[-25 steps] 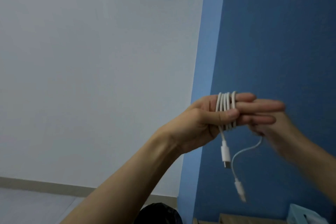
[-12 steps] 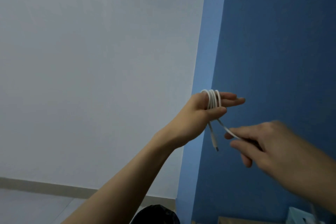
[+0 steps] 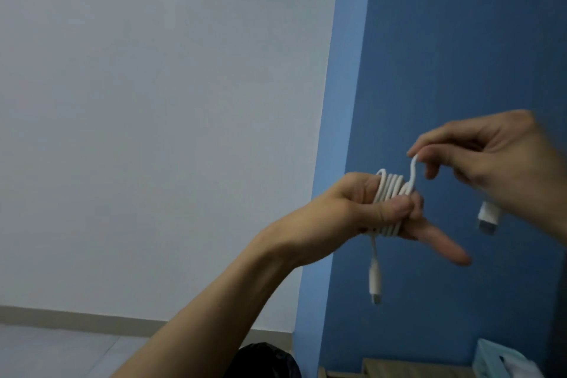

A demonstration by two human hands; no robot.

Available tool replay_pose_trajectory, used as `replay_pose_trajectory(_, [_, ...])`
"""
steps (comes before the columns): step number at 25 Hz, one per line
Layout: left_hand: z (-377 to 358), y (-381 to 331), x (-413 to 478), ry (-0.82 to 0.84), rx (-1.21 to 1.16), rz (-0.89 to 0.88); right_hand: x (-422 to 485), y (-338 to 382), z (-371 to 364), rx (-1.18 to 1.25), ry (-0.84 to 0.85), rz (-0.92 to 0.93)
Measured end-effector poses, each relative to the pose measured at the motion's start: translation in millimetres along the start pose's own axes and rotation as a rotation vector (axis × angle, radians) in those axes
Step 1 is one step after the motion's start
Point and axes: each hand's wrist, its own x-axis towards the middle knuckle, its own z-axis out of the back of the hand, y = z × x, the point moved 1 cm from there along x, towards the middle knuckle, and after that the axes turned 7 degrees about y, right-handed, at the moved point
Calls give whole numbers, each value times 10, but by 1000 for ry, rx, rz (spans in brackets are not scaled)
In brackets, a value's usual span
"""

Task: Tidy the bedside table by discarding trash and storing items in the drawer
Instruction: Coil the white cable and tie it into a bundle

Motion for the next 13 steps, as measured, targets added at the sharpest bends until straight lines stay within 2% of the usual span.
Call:
replay_pose_trajectory(5, [-73, -16, 19, -72, -220, -78, -72, -120, -151, 229, -18, -157])
replay_pose_trajectory(9, [-114, -47, 85, -150, -314, -140, -102, -222, -305, 354, -80, -352])
replay_pose_trajectory(13, [-35, -62, 89, -308, -325, -145, -274, -166, -451, 356, 88, -366])
